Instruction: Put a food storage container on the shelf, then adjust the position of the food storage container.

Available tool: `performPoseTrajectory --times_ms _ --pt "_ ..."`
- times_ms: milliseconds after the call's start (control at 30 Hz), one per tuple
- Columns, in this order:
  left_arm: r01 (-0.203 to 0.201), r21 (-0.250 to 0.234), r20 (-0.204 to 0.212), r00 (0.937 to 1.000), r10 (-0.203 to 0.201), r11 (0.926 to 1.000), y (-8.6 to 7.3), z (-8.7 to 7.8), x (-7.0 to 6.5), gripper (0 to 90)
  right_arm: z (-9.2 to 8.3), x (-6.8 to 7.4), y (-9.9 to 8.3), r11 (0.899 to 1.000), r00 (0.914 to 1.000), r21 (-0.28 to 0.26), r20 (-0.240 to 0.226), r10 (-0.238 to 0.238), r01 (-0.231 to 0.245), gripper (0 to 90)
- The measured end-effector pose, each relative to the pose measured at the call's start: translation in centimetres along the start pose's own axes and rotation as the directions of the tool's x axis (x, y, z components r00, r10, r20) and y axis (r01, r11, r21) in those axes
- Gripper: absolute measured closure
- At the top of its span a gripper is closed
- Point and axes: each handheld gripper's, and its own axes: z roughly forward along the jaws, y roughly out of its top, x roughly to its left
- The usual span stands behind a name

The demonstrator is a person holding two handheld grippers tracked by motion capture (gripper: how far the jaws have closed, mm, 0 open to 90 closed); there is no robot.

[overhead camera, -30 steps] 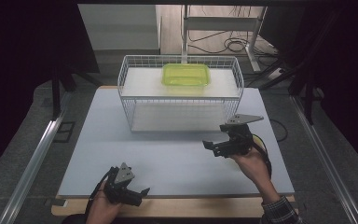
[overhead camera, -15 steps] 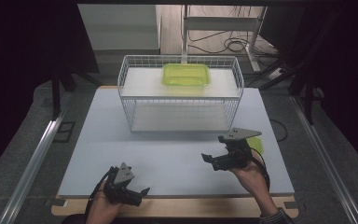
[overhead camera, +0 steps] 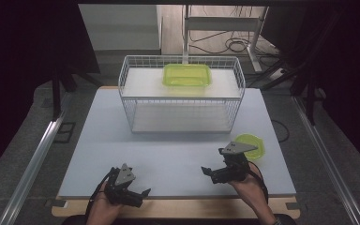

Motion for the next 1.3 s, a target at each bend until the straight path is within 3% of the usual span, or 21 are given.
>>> performPoseTrajectory --times_ms 167,333,567,667,733,767,800,833,867,900,933,967,1000,1100,1133,1167,1200,1233,1300 --pt "-0.002 0.001 -0.001 1.0 0.002 1.0 0.0 0.0 0.0 0.3 0.7 0.1 -1.4 0.999 0.9999 0.053 0.012 -0.003 0.002 2.9" --pt "-0.005 0.003 -0.001 1.0 0.005 1.0 0.0 0.0 0.0 0.3 1.0 -0.1 -2.0 0.997 0.9997 0.071 0.007 0.024 -0.025 2.1" --pt "-0.009 0.007 0.002 1.0 0.009 0.9999 0.0 0.1 0.0 0.3 0.2 -1.3 -1.5 0.995 0.9959 0.05 0.019 0.088 -0.089 3.0" --pt "-0.01 0.003 -0.001 1.0 0.01 0.9999 0.0 0.0 0.0 0.3 -0.7 -2.1 -1.0 0.993 0.9925 0.036 0.05 0.111 -0.113 11.3" --pt "-0.008 0.002 -0.002 1.0 0.008 1.0 0.0 0.1 -0.1 0.3 -1.8 -3.3 -0.8 0.99 0.9875 0.02 0.082 0.135 -0.137 28.7" --pt "-0.008 0.002 -0.002 1.0 0.008 1.0 0.0 0.1 -0.1 0.3 -1.8 -3.3 -0.8 0.99 0.9875 0.02 0.082 0.135 -0.137 28.7" --pt "-0.008 0.001 -0.001 1.0 0.008 1.0 0.0 0.1 -0.1 0.3 -2.4 -4.1 -0.8 0.988 0.9823 0.016 0.108 0.152 -0.155 40.6" --pt "-0.013 0.006 -0.001 0.9999 0.013 0.9999 0.0 0.1 0.0 0.3 -2.4 -4.1 -0.8 0.988 0.9823 0.016 0.108 0.152 -0.155 40.6" --pt "-0.015 0.008 -0.001 0.9999 0.015 0.9999 0.0 0.1 -0.1 0.3 -3.0 -4.9 -0.7 0.988 0.9787 0.02 0.139 0.151 -0.156 49.4" --pt "-0.015 0.008 -0.001 0.9999 0.015 0.9999 0.0 0.1 -0.1 0.3 -3.0 -4.9 -0.7 0.988 0.9787 0.02 0.139 0.151 -0.156 49.4" --pt "-0.015 0.008 -0.001 0.9999 0.015 0.9999 0.0 0.1 -0.1 0.3 -3.3 -5.3 -0.8 0.988 0.976 0.02 0.158 0.15 -0.155 55.3" --pt "-0.017 0.01 -0.003 0.9999 0.017 0.9998 0.0 0.1 -0.1 0.3 -3.7 -6.1 -0.8 0.987 0.9719 0.021 0.181 0.15 -0.156 64.5" --pt "-0.017 0.01 -0.003 0.9999 0.017 0.9998 0.0 0.1 -0.1 0.3 -3.7 -6.1 -0.8 0.987 0.9719 0.021 0.181 0.15 -0.156 64.5" --pt "-0.017 0.01 -0.003 0.9999 0.017 0.9998 0.0 0.1 -0.1 0.3 -4.3 -7.5 -0.9 0.984 0.9578 0.016 0.234 0.167 -0.176 77.6" --pt "-0.015 0.01 -0.003 0.9999 0.015 0.9998 0.0 0.1 -0.1 0.3 -4.7 -8.5 -1.1 0.981 0.9468 0.009 0.263 0.185 -0.194 83.8" --pt "-0.015 0.01 -0.003 0.9999 0.015 0.9998 0.0 0.1 -0.1 0.3 -4.7 -8.5 -1.1 0.981 0.9468 0.009 0.263 0.185 -0.194 83.8" --pt "-0.015 0.01 -0.003 0.9999 0.015 0.9998 0.0 0.1 0.0 0.3 -5.2 -9.7 -1.4 0.976 0.935 -0.009 0.285 0.212 -0.218 88.1" --pt "-0.015 0.01 -0.003 0.9999 0.015 0.9998 0.0 0.1 0.0 0.3 -5.2 -9.7 -1.4 0.976 0.935 -0.009 0.285 0.212 -0.218 88.1" --pt "-0.014 0.01 -0.003 0.9999 0.014 0.9999 0.0 0.1 0.0 0.3 -5.6 -10.7 -1.8 0.971 0.9198 -0.023 0.316 0.233 -0.238 89.3"
